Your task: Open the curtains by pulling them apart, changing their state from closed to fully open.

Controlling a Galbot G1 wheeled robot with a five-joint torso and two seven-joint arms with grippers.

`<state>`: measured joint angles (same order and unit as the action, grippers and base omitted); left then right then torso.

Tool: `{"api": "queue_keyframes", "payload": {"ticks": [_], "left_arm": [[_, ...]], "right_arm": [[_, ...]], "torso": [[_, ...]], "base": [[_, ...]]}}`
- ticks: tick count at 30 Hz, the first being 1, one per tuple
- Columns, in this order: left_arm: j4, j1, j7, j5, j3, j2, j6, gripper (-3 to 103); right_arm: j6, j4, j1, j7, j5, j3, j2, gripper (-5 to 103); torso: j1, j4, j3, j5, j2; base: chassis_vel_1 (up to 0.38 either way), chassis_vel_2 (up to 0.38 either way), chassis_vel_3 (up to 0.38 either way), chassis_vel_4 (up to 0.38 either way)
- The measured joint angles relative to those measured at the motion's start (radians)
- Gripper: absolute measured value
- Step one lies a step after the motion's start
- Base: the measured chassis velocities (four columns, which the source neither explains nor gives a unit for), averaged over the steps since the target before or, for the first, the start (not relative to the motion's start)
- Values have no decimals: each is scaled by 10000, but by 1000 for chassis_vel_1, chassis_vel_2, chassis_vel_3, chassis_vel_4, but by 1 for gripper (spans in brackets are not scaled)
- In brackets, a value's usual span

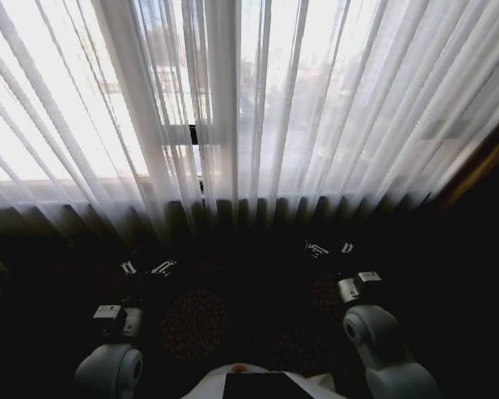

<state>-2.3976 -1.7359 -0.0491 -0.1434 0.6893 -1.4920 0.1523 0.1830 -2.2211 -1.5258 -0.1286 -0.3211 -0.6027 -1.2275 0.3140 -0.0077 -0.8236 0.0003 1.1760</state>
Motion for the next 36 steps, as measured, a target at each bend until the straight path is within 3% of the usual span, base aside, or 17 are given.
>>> {"api": "queue_keyframes", "payload": {"ticks": [36], "left_arm": [[93, -75, 80, 251, -28, -162, 61, 100]], "right_arm": [[259, 6, -39, -23, 363, 26, -42, 100]], "torso": [[0, 0, 1, 0, 0]], "base": [[-1, 0, 0, -1]]}}
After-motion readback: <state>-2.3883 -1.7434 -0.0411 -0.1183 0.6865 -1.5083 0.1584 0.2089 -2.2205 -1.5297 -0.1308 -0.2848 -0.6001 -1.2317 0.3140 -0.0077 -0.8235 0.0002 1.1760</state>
